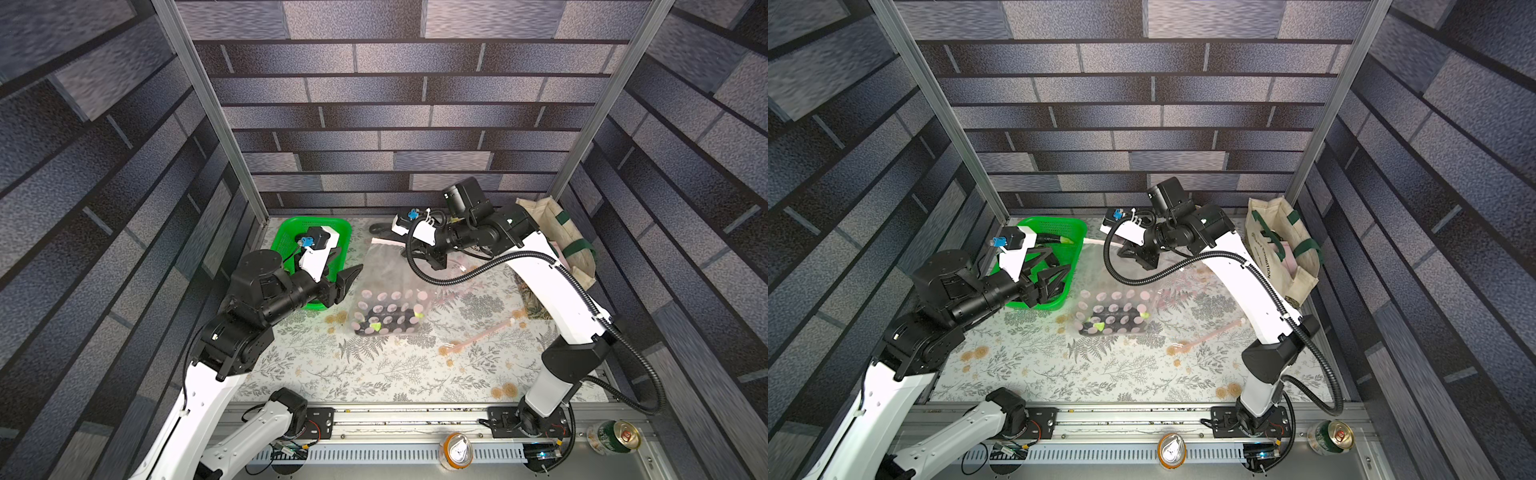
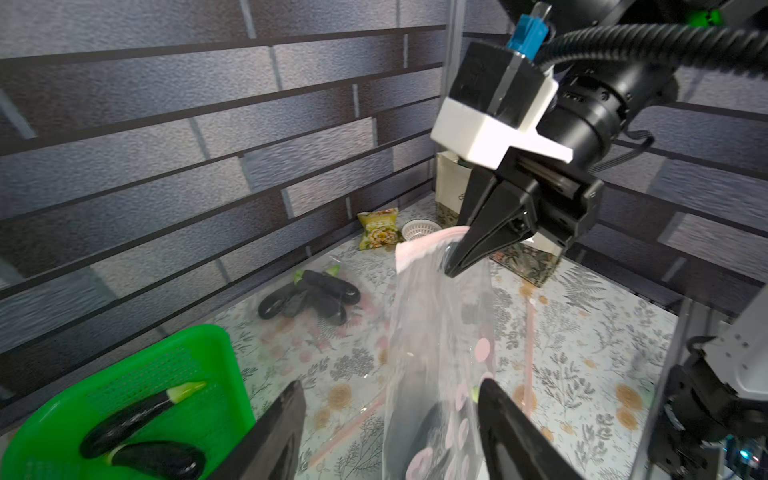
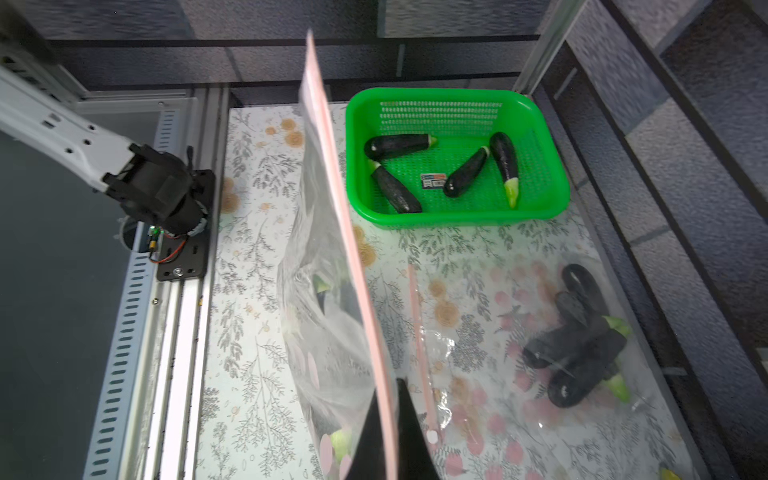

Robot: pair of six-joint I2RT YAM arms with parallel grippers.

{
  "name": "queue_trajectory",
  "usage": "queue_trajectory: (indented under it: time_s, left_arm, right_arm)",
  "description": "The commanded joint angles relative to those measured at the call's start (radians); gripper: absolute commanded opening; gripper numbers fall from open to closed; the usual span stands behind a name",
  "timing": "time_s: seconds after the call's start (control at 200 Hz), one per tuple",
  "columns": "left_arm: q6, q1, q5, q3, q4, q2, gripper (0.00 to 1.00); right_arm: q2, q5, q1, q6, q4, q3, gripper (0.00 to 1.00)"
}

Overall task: Place the eggplant in a zip-top bag and seal the zipper
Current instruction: Place the zipper food storage bag at the center of the board.

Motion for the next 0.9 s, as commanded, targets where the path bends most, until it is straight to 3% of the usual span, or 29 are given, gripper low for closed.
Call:
queue_trajectory:
  time_s: [0.0, 0.205, 0.311, 0.411, 0.501, 0.621, 0.762, 0.827, 0.897]
  left_arm:
    - [-0.046, -0.001, -0.216, -0.024, 0.044, -0.002, 0.70]
    - [-0.038, 0.009, -0.273, -0.010, 0.028, 0.042, 0.70]
    - [-0.045, 0.014, -0.292, -0.025, 0.031, 0.053, 0.70]
    - [-0.072, 0.019, -0.323, -0.060, 0.047, 0.053, 0.70]
    - [-0.112, 0.022, -0.346, -0.103, 0.060, 0.045, 0.70]
    - [-0.186, 0.028, -0.357, -0.157, 0.069, 0.035, 0.70]
    - [-0.296, 0.032, -0.351, -0.215, 0.078, 0.033, 0.70]
    - [-0.354, 0.032, -0.339, -0.241, 0.087, 0.040, 0.70]
    - [-0.412, 0.033, -0.325, -0.269, 0.096, 0.049, 0.69]
  right_arm:
    - [0.090, 0.107, -0.034, 0.003, 0.006, 0.142, 0.00]
    - [0.335, 0.263, -0.067, -0.067, -0.061, 0.569, 0.00]
    - [0.343, 0.303, -0.059, -0.083, -0.007, 0.573, 0.00]
    - [0.285, 0.369, -0.002, -0.114, 0.051, 0.391, 0.00]
    - [0.166, 0.401, 0.064, -0.134, 0.177, 0.057, 0.00]
    - [0.028, 0.363, 0.138, -0.108, 0.375, -0.336, 0.00]
    - [-0.019, 0.265, 0.195, -0.011, 0.442, -0.571, 0.00]
    - [-0.030, 0.229, 0.218, 0.019, 0.469, -0.653, 0.10]
    - [-0.030, 0.153, 0.227, 0.062, 0.470, -0.706, 0.30]
